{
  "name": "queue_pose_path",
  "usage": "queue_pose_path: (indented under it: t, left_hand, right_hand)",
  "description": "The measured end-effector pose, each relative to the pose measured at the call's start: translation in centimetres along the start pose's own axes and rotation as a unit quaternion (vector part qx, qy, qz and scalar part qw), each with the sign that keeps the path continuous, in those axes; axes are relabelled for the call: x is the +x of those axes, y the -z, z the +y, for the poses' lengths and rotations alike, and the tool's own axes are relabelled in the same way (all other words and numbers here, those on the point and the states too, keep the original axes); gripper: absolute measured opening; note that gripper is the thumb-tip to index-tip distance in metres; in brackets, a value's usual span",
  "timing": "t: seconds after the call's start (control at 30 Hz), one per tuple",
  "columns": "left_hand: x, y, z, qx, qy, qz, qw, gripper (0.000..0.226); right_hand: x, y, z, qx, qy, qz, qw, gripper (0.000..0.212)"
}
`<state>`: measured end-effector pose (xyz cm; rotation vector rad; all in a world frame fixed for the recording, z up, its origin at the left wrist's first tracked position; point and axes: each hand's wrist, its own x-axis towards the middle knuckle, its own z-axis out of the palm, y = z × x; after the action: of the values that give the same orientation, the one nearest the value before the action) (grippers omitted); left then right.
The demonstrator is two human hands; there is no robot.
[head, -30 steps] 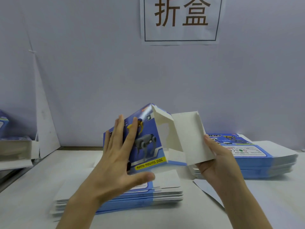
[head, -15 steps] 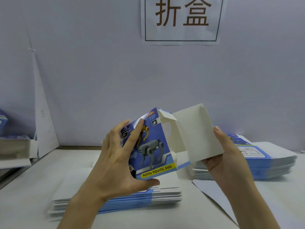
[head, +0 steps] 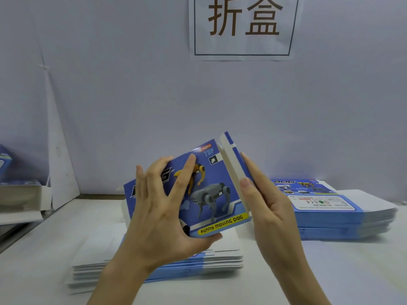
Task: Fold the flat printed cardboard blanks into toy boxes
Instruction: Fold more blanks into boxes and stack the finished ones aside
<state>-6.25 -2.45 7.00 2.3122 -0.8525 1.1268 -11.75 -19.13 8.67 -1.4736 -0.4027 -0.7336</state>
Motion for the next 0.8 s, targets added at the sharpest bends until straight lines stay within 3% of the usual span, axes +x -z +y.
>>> queue_pose_path:
  t: [0.37, 0.8]
  left_hand:
    - [0.0, -0.1, 0.2, 0.005, 0.012, 0.012, 1.0, 0.111]
    - [0.2, 1.2, 1.0, 0.001, 0.006, 0.034, 0.999, 0.111]
  right_hand:
    - [-0.2, 0.3, 1.0, -0.085, 0.015, -0.025, 0.996, 0.039]
    - [-0.5, -0.1, 0.4, -0.151, 0.077, -0.077, 0.983, 0.057]
